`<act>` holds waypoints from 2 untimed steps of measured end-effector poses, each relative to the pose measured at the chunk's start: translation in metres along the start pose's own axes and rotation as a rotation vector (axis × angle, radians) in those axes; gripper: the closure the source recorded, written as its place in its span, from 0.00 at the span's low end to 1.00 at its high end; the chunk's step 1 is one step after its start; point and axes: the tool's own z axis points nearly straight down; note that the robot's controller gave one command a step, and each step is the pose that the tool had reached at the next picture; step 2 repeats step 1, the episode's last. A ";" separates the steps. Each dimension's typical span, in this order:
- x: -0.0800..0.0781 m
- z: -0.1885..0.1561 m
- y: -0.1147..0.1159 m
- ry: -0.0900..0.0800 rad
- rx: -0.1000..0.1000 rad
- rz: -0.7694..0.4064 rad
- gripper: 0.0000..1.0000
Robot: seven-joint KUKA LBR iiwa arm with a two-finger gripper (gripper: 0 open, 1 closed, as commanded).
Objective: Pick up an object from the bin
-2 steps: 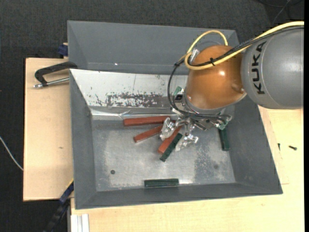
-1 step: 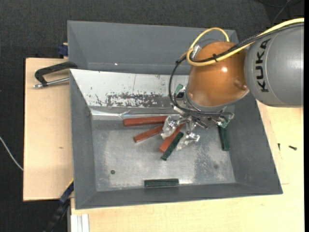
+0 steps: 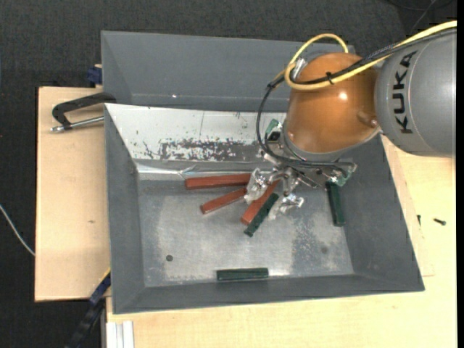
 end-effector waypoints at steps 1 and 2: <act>-0.001 -0.014 -0.001 -0.004 0.005 0.001 1.00; -0.001 -0.014 -0.001 -0.004 0.005 0.001 1.00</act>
Offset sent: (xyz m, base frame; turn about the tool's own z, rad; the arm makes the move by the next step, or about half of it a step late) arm -0.0001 -0.0001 0.0082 0.0000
